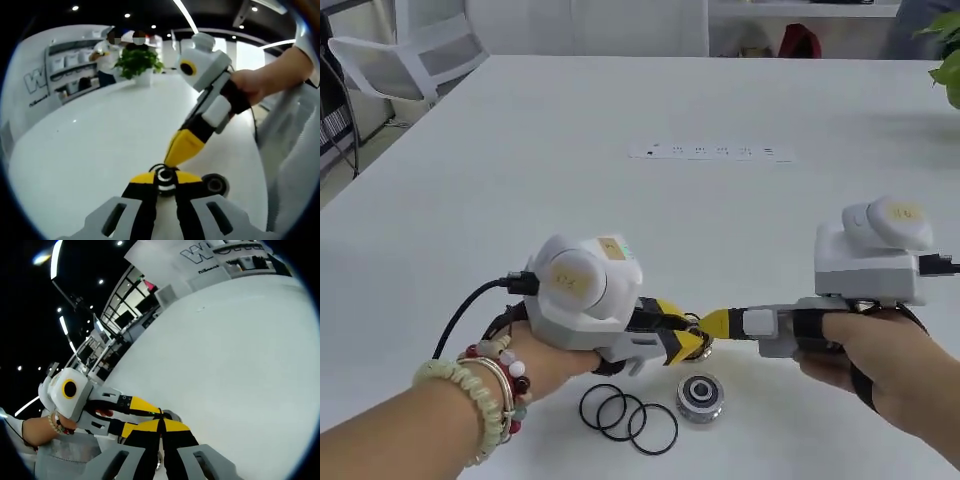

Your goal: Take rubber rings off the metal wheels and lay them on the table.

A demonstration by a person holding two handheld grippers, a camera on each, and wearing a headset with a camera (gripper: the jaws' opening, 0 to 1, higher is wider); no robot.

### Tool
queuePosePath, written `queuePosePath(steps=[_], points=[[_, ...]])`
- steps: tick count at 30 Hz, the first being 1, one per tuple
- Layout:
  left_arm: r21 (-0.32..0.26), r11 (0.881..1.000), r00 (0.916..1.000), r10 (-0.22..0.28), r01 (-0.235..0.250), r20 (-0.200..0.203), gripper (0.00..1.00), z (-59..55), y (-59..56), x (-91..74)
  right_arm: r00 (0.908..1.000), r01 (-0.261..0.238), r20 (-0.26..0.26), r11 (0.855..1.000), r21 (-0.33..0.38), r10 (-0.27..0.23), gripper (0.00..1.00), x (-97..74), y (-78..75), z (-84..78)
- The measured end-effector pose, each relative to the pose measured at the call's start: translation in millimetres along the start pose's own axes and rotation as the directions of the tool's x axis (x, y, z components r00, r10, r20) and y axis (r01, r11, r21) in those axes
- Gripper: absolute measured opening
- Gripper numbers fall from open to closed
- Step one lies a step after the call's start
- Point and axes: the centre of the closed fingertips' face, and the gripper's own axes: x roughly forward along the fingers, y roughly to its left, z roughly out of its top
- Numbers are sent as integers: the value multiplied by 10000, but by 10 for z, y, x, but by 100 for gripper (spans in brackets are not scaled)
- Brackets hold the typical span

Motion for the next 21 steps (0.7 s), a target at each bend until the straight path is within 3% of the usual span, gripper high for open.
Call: queuePosePath(steps=[4,7,15,21], points=[[-105,9999,9994,-61,57,-343,14,-1,-6,-11,10000,63,-60,10000,72,-62,0,-7,-16,-13],[161,9999,9985,-47,56,-546,15,0,-9,-29,10000,67,-35,9999,143,-66,0,-20,-29,-9],[42,9997,9997,-247,247,-74,23,197,-10,-113,9995,77,298,9991,407,-89,0,-77,-54,72],[11,10000,9999,-54,54,-129,33,284,13,-160,9981,-97,609,9989,451,69,0,-117,-18,155]])
